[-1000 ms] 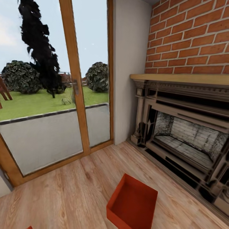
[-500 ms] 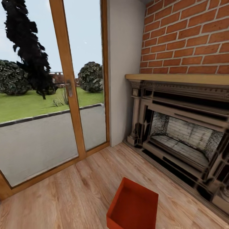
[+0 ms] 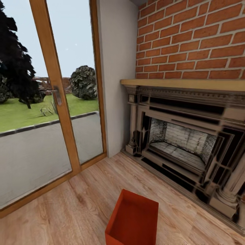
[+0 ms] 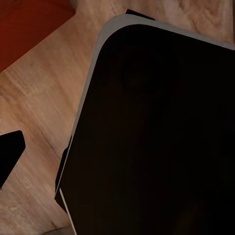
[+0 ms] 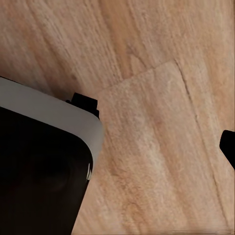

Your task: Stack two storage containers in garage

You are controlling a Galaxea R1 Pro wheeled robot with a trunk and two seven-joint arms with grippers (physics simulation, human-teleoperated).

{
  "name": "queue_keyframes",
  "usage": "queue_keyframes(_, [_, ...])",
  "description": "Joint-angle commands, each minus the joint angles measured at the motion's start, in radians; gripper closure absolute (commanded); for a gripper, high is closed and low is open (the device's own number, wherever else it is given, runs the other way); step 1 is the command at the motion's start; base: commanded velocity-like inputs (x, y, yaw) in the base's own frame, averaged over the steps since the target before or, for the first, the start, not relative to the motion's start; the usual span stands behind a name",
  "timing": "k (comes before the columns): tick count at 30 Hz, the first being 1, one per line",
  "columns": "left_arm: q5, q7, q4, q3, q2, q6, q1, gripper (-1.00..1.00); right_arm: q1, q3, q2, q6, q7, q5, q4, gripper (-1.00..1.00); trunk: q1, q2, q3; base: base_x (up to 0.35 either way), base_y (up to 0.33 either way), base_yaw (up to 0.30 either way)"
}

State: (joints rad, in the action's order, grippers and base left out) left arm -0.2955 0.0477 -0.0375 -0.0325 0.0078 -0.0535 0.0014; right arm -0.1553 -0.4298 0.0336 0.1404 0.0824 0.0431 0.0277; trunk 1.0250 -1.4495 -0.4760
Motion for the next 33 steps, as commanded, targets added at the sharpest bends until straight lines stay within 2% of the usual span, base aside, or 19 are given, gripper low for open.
queue_keyframes(1, [-0.002,0.001,-0.001,-0.003,0.0,-0.002,0.0,-1.0,-0.001,-0.007,0.0,0.005,0.002,0.004,0.003,-1.0,0.0,0.0,-0.001,0.0,0.0,-0.242])
queue_keyframes(33, [-0.003,0.001,-0.001,-0.003,0.0,-0.002,0.0,-1.0,-0.001,-0.007,0.0,0.005,0.002,0.004,0.003,-1.0,0.0,0.0,-0.001,0.0,0.0,-0.242])
